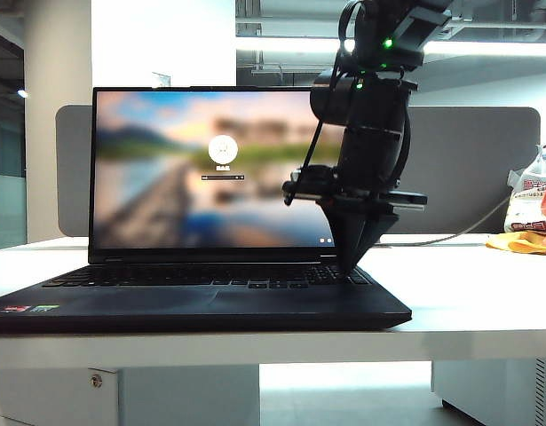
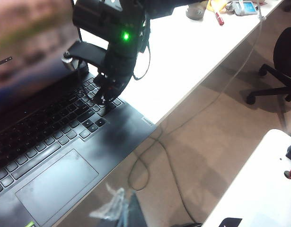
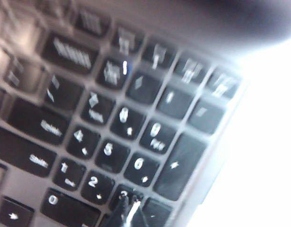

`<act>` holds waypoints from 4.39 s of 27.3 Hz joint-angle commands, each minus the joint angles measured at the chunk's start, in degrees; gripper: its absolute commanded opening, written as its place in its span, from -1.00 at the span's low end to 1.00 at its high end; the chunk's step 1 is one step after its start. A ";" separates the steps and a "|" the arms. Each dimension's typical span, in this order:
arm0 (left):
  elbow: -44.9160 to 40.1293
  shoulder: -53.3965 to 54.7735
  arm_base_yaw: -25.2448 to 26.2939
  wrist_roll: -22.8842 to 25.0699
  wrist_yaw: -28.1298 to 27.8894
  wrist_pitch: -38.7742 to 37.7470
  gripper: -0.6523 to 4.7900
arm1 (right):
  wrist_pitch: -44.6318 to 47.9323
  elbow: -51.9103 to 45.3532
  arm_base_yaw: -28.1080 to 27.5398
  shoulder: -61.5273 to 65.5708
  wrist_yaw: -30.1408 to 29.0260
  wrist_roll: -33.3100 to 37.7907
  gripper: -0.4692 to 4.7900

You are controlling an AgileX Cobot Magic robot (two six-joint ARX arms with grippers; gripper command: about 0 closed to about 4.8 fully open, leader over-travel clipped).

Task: Open the lid of the laptop and use the keypad to enter the password "123".

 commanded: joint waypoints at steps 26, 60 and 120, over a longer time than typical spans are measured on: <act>0.26 -9.44 0.00 2.01 -19.34 -0.09 -0.78 | 7.41 -10.49 1.16 -29.75 2.05 -2.73 -0.84; -24.02 -19.10 0.59 7.76 -29.11 8.46 -0.78 | 20.59 -60.85 1.09 -81.99 8.50 4.48 -0.82; -65.61 -39.93 60.61 6.71 8.87 51.82 -0.78 | 20.61 -60.85 1.09 -81.94 8.68 4.50 -0.82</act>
